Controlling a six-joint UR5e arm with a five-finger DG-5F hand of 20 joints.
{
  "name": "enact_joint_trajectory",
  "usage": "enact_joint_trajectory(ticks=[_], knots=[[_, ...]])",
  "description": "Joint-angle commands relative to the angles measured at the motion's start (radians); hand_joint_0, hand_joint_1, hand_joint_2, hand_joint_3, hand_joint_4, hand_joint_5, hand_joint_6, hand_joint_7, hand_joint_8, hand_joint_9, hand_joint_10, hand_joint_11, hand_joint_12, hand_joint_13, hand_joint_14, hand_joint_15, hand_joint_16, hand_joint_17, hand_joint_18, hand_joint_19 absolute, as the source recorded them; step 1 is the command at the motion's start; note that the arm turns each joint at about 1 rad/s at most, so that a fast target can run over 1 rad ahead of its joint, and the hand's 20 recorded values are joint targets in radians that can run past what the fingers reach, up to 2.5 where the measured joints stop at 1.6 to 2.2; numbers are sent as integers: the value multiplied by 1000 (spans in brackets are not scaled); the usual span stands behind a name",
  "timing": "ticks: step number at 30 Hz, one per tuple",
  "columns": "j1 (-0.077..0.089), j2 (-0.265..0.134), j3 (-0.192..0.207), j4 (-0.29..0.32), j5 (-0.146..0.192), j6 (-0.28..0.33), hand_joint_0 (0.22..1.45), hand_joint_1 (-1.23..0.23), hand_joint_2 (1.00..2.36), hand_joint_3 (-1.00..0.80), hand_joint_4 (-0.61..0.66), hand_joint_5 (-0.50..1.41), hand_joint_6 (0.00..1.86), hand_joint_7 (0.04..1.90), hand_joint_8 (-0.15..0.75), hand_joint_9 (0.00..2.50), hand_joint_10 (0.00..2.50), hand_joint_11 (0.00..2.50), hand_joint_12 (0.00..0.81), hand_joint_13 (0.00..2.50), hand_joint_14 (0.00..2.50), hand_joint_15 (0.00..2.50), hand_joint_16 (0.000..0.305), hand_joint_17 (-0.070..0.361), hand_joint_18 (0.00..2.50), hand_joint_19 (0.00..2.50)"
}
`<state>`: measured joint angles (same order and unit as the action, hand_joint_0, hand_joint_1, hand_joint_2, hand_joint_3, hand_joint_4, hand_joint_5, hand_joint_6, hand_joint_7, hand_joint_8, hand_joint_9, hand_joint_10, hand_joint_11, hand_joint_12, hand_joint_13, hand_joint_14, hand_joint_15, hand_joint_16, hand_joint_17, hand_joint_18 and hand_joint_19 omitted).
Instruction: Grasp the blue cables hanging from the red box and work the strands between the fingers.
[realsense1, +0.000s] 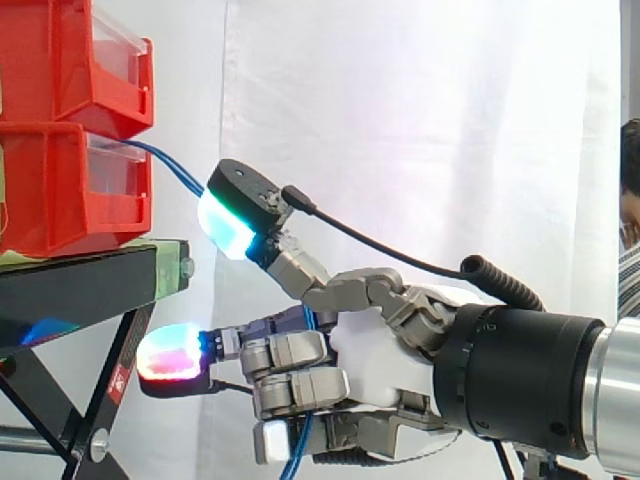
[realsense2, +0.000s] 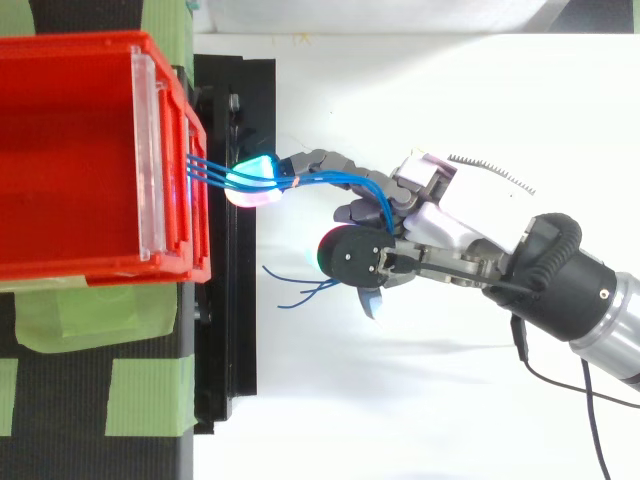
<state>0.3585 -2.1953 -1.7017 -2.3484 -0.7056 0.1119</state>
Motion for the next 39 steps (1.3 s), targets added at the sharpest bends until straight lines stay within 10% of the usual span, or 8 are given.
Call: enact_joint_trajectory(ticks=[1, 15, 39], knots=[[-1, 0, 1, 0, 0, 0, 750, -494, 1000, -1000, 322, -19, 12, 937, 445, 603, 2500, 2245, 532, 986, 2500, 1477, 63, 141, 1341, 782], [-6, 29, 1, -11, 2, 5, 757, -529, 1000, -1000, 218, 31, 6, 1141, 437, 738, 2500, 2358, 534, 1121, 2500, 1564, 61, 137, 1401, 687], [-23, 118, 63, -201, 2, -27, 802, -583, 1000, -1000, 202, 166, 2, 1246, 434, 883, 2500, 2500, 538, 1244, 2500, 1638, 58, 131, 1504, 705]])
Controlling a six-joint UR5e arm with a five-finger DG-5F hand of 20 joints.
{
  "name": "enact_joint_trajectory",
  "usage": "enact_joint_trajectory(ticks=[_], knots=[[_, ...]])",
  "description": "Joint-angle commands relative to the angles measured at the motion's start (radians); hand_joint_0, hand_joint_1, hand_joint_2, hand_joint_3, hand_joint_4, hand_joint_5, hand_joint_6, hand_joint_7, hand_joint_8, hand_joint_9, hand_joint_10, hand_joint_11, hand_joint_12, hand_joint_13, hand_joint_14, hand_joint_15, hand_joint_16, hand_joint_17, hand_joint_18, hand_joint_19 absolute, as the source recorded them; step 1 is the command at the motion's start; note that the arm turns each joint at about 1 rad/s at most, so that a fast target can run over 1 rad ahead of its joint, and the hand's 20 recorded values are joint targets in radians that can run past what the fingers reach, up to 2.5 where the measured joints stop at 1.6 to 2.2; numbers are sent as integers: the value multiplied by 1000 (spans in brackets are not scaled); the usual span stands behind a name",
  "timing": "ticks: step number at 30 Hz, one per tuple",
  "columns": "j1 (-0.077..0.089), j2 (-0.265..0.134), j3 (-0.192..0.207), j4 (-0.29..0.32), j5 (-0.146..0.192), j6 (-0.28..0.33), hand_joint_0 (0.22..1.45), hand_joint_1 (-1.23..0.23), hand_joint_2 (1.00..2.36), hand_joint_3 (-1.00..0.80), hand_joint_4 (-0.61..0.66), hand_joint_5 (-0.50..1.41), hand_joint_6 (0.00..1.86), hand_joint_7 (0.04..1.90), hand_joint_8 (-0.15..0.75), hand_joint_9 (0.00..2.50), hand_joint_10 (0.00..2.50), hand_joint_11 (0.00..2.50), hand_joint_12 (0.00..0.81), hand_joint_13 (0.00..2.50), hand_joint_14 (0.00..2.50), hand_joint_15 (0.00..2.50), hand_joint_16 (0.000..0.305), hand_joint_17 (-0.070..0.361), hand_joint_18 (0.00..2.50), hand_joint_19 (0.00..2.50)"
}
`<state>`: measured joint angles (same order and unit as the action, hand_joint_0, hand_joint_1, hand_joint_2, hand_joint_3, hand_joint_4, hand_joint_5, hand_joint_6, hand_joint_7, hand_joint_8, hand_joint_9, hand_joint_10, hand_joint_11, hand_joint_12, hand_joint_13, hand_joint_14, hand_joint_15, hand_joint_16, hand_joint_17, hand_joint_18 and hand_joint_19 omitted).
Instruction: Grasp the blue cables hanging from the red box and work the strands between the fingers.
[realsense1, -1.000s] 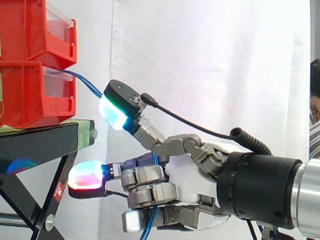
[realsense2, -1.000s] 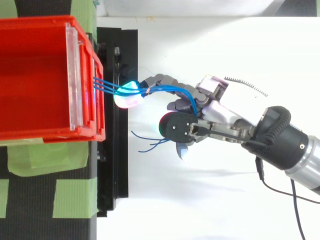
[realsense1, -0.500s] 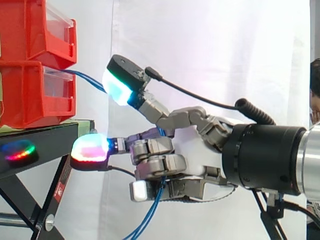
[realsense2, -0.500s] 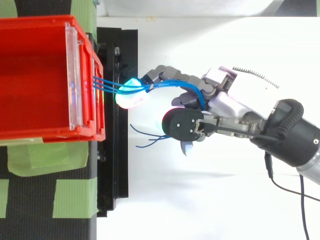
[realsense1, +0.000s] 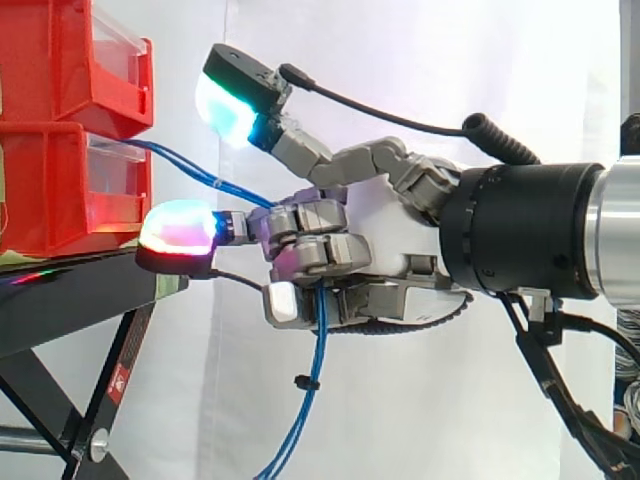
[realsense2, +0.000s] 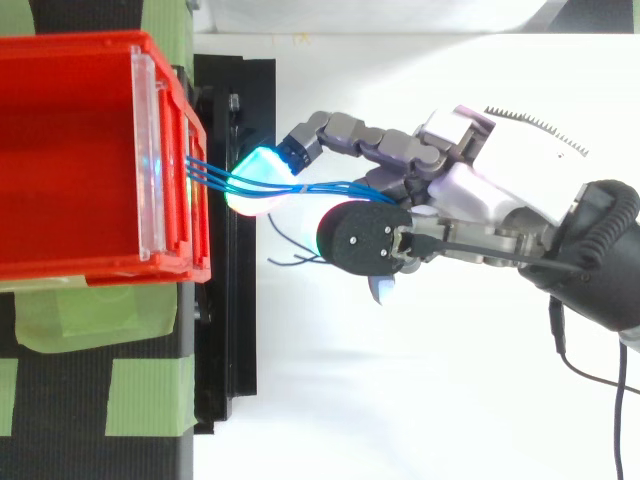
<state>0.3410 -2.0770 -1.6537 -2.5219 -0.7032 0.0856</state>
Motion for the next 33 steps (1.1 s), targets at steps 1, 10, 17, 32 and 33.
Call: enact_joint_trajectory(ticks=[1, 10, 17, 32, 33], knots=[[-5, 2, 18, -32, -1, -1, 805, -586, 1000, -1000, 195, 170, 3, 1254, 439, 883, 2500, 2500, 530, 1238, 2500, 1642, 58, 130, 1503, 705], [-8, 2, 28, -43, -1, 0, 831, -603, 1000, -1000, 197, 222, 0, 1319, 432, 877, 2500, 2500, 526, 1232, 2500, 1631, 57, 128, 1495, 721], [-8, 2, 28, -43, -4, 6, 847, -611, 1000, -1000, 200, 231, 67, 1306, 434, 883, 2500, 2500, 520, 1223, 2500, 1636, 55, 124, 1495, 744], [-16, 2, 38, -46, -32, 20, 863, -616, 1000, -1000, 203, 240, 80, 1307, 434, 881, 2500, 2500, 514, 1219, 2500, 1643, 56, 127, 1502, 758], [-16, 2, 41, -48, -33, 25, 862, -616, 1000, -1000, 204, 241, 83, 1306, 433, 880, 2500, 2500, 514, 1219, 2500, 1643, 54, 122, 1500, 752]])
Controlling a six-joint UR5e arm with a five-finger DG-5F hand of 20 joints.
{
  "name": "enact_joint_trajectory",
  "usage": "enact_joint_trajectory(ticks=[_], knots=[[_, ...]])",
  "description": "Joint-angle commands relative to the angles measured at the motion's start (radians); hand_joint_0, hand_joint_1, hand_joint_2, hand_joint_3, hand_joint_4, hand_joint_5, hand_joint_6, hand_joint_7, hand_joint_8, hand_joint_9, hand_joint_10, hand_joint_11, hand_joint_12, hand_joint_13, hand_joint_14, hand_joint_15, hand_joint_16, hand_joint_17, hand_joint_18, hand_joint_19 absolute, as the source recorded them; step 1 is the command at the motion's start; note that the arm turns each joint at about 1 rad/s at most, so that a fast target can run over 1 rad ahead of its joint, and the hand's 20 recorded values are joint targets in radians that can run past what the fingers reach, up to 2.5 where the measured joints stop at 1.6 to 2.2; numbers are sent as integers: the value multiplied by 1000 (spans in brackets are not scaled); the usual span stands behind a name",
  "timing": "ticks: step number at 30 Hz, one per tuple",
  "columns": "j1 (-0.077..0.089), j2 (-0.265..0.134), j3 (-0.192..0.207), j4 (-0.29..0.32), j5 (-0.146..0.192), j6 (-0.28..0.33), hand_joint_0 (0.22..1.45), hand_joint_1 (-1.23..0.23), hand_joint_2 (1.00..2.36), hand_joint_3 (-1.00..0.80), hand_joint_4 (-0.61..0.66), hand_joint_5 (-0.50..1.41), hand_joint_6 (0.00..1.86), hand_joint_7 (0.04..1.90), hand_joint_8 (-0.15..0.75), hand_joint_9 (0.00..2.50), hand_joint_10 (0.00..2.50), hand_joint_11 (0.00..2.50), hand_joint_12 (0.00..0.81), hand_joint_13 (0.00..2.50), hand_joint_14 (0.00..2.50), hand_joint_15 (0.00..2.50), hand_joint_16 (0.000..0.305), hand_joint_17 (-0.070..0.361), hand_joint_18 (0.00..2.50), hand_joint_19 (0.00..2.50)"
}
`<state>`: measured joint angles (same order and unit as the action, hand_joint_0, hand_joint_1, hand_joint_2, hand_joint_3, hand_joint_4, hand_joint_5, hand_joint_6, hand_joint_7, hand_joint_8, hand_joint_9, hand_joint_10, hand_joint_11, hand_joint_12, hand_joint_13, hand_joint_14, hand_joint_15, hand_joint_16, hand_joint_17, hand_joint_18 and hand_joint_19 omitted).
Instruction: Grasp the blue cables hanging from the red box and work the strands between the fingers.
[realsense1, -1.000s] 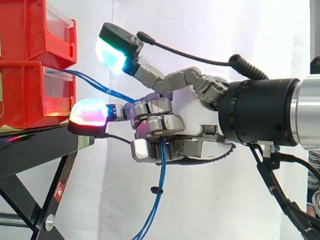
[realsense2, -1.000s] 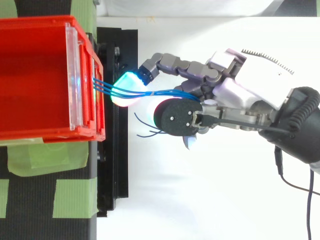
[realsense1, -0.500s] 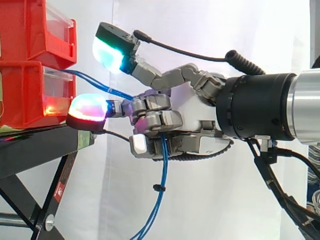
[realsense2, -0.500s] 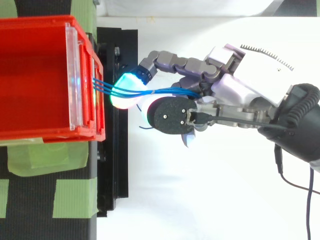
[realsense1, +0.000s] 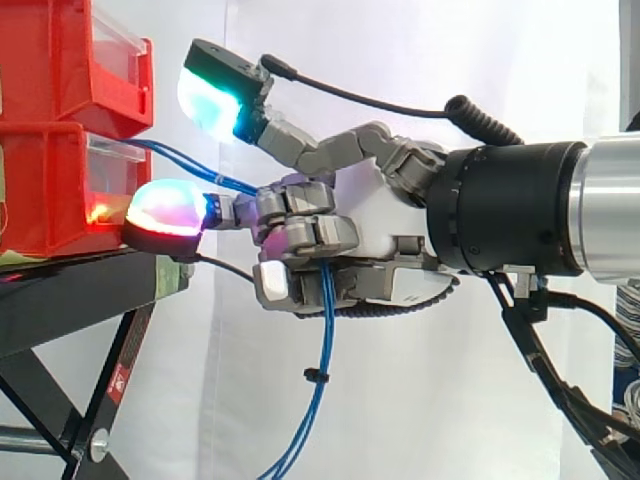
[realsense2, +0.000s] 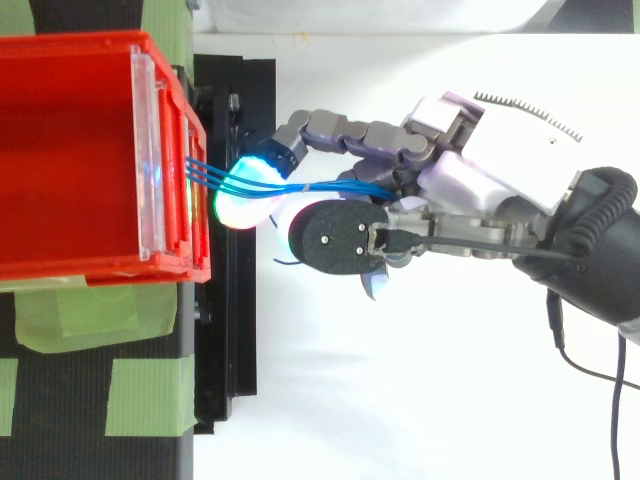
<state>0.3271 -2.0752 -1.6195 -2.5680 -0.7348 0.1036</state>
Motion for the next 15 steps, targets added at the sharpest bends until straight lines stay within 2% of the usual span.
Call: enact_joint_trajectory(ticks=[1, 4, 9, 15], knots=[[-3, 0, 12, -4, -2, 8, 863, -617, 1000, -998, 202, 241, 87, 1305, 433, 881, 2500, 2500, 511, 1217, 2500, 1644, 55, 124, 1501, 752], [-5, 0, 13, -6, -2, 8, 867, -617, 1000, -989, 206, 241, 95, 1306, 433, 881, 2500, 2500, 510, 1217, 2500, 1647, 55, 124, 1502, 752], [-8, 38, 13, -17, -2, -4, 869, -619, 1001, -974, 201, 241, 116, 1305, 433, 881, 2500, 2500, 509, 1216, 2500, 1650, 55, 123, 1502, 771], [-10, 38, 13, -32, -8, -9, 877, -623, 1002, -964, 205, 239, 166, 1292, 434, 882, 2500, 2500, 507, 1213, 2500, 1651, 54, 122, 1501, 776]])
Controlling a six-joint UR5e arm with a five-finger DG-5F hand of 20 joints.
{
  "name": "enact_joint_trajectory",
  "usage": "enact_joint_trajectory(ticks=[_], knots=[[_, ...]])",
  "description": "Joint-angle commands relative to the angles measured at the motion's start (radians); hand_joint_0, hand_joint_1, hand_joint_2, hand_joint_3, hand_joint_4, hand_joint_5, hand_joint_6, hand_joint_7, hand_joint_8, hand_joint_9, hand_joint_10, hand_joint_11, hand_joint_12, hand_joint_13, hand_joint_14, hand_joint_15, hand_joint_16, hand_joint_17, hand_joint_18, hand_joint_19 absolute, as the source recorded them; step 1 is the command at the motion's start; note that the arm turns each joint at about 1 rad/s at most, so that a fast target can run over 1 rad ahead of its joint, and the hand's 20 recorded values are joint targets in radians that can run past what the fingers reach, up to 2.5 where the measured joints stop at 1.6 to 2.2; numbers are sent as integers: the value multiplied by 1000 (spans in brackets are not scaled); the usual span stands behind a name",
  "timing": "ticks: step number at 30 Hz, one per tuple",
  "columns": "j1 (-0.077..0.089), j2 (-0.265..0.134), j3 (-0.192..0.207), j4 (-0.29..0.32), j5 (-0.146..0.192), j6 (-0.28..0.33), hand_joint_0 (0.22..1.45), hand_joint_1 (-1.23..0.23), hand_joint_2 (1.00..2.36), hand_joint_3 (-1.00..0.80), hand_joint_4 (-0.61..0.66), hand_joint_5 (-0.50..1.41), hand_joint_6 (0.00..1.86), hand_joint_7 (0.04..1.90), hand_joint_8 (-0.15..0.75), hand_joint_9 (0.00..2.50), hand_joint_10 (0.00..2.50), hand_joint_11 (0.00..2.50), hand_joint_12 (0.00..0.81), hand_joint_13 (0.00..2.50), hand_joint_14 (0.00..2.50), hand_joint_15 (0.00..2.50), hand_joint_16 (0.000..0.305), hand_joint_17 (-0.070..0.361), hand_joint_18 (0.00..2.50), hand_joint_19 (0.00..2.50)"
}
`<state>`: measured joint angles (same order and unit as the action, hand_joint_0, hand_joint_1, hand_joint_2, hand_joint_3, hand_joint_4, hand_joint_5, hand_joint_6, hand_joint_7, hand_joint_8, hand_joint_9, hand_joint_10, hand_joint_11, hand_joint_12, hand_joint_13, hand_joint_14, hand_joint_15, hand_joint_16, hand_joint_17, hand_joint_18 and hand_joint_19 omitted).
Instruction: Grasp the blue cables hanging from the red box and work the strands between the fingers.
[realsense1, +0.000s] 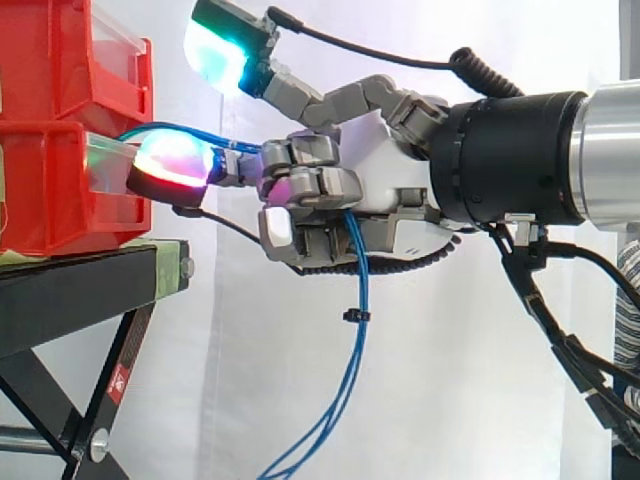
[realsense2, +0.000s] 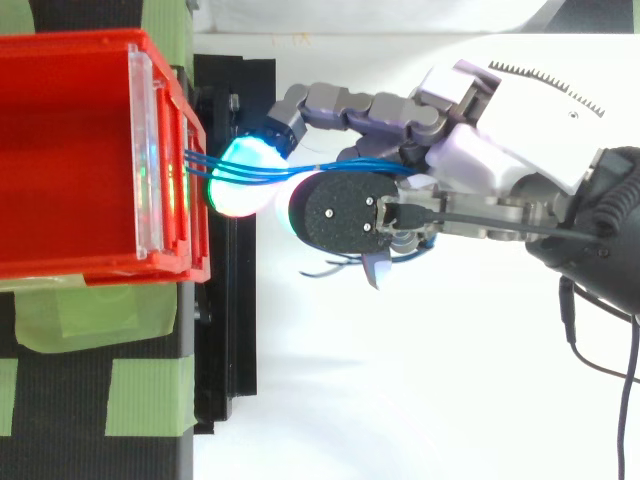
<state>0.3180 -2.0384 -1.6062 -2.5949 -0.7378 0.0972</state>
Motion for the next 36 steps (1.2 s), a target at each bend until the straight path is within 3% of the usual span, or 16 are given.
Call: enact_joint_trajectory(ticks=[1, 15, 29, 33, 36], knots=[[0, 3, 0, -5, -8, -2, 878, -624, 1002, -954, 200, 239, 180, 1287, 430, 882, 2500, 2500, 507, 1213, 2500, 1651, 55, 123, 1504, 773], [-2, 3, 0, -5, -8, -2, 897, -635, 1007, -846, 199, 249, 347, 1270, 428, 898, 2500, 2500, 510, 1218, 2500, 1678, 54, 120, 1506, 785], [0, 1, 0, -5, -6, -7, 889, -622, 1006, -869, 217, 304, 300, 1313, 438, 903, 2500, 2500, 506, 1214, 2500, 1665, 53, 119, 1507, 788], [-2, 1, 0, -7, -3, -36, 889, -621, 1005, -875, 220, 324, 284, 1325, 438, 903, 2500, 2500, 507, 1210, 2500, 1692, 54, 121, 1505, 806], [-13, 1, 0, -7, 0, -68, 887, -621, 1006, -873, 225, 328, 278, 1325, 438, 903, 2500, 2500, 502, 1207, 2500, 1660, 55, 123, 1506, 800]])
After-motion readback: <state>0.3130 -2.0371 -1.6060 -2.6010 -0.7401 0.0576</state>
